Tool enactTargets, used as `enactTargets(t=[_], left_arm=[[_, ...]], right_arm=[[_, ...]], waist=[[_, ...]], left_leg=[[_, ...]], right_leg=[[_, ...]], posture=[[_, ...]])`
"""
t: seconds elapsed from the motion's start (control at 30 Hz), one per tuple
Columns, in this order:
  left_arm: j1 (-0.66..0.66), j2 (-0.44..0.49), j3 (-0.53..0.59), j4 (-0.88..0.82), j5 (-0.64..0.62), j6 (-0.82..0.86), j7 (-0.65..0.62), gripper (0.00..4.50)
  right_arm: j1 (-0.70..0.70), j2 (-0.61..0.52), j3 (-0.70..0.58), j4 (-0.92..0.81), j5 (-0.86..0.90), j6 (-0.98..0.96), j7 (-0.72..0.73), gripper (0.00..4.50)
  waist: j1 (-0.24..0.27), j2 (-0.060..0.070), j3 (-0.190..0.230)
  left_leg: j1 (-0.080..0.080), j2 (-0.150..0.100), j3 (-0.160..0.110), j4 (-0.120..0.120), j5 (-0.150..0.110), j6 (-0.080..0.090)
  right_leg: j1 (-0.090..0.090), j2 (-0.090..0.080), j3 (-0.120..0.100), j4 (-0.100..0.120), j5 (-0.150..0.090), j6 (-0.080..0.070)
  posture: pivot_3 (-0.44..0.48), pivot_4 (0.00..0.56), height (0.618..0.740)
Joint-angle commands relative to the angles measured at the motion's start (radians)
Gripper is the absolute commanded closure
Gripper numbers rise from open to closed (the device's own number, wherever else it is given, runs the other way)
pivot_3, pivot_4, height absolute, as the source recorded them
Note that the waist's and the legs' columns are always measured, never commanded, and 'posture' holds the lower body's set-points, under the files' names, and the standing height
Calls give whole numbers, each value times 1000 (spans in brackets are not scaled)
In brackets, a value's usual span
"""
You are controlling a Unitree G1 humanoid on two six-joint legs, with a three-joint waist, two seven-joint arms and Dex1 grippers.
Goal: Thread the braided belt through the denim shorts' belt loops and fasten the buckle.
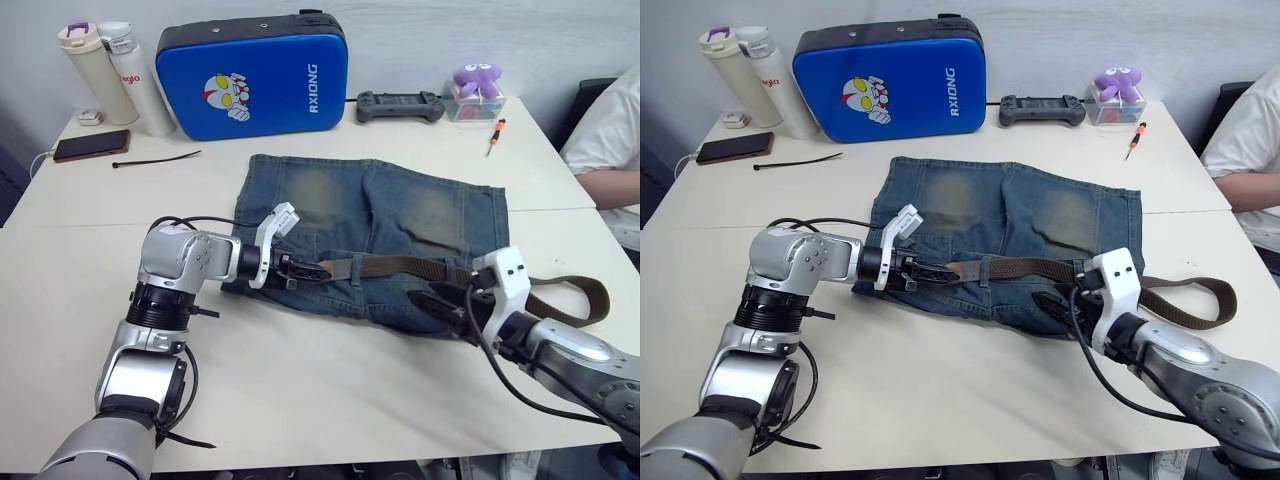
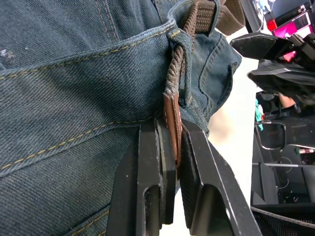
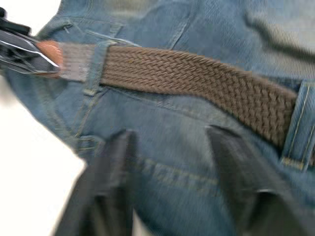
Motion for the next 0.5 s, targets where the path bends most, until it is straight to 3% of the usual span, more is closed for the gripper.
enactTargets(t=[0.03,0.1,0.4,0.5], left_arm=[[-31,7,37,-45,-39,17,10,4500],[-39,22,38,-51,-50,27,3,4500],[-61,183,-20,-48,-36,-19,-79,4500],[-69,247,-23,-25,-30,-33,-110,4500]], right_arm=[[-64,102,96,130,-162,42,-105,3755],[-58,139,99,167,-198,45,-120,4418],[-42,190,93,292,-302,74,-106,4418],[-42,207,93,310,-324,82,-86,4418]], waist=[[4,0,0],[7,-1,0],[6,-1,-1],[7,-11,-7]], left_leg=[[0,0,0,0,0,0],[0,0,0,0,0,0],[1,0,0,0,1,-1],[3,0,0,0,1,-1]], right_leg=[[0,0,0,0,0,0],[0,0,0,0,0,0],[0,0,0,1,0,0],[3,0,0,0,0,0]], posture=[[0,150,740],[0,150,740],[0,150,740],[0,150,740]])
